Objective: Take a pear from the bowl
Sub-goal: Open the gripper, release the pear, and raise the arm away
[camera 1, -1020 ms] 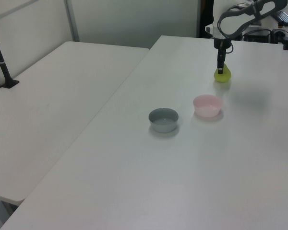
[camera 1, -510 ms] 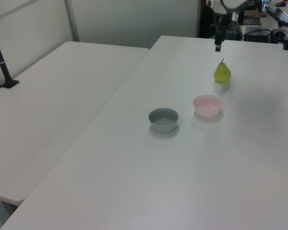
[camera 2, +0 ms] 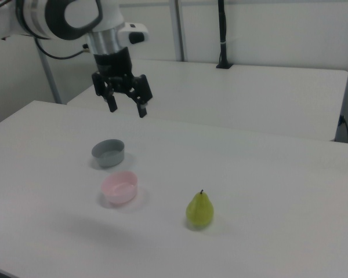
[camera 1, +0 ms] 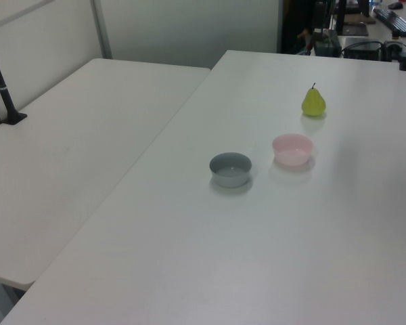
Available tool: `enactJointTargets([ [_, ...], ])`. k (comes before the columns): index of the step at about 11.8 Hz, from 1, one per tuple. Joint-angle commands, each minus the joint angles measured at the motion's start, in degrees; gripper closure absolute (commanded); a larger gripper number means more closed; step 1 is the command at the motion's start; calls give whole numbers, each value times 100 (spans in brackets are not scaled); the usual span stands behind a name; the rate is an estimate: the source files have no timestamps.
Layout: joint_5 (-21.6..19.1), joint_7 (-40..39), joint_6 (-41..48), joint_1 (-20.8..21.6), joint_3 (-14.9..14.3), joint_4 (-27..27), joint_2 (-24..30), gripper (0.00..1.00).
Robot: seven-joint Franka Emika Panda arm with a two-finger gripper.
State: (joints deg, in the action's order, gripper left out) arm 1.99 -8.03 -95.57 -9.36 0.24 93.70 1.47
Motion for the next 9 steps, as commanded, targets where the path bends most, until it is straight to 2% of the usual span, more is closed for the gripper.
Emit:
enactJointTargets([
  [1,-295,197,-5,653,-340,113,99,0],
  [4,-287,-232,-41,760,-331,113,-41,0],
  [9,-296,-207,-313,760,-287,113,-183,0],
])
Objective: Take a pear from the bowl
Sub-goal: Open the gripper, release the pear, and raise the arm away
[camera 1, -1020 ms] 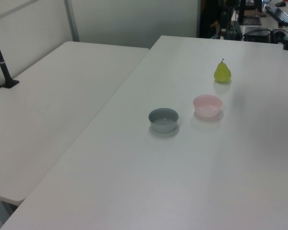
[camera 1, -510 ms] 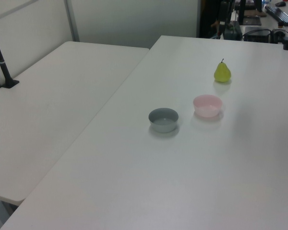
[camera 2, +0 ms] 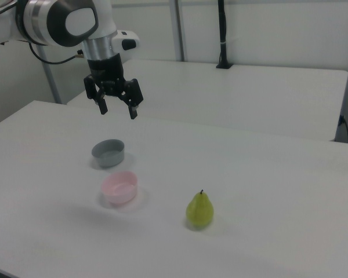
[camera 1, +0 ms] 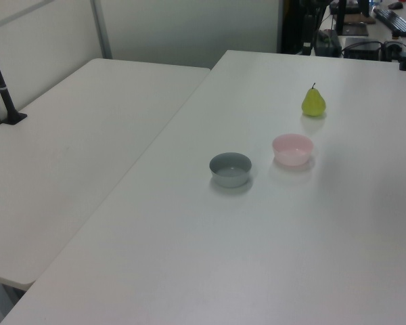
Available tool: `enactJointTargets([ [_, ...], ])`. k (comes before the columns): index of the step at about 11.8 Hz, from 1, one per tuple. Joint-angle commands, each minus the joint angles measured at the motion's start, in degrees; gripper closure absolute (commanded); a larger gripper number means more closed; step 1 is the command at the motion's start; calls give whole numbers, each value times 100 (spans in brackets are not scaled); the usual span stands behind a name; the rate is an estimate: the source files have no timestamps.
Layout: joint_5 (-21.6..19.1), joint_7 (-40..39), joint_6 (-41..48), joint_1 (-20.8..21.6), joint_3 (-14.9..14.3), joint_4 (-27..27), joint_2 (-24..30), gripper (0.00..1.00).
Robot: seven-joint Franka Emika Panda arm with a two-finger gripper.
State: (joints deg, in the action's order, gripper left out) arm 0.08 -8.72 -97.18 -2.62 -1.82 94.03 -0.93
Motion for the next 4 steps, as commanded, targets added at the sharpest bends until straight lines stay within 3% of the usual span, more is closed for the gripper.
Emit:
enactJointTargets([
  [1,-105,-138,-152,86,-82,89,75,0],
  [4,-96,-138,-134,95,-73,89,75,0],
])
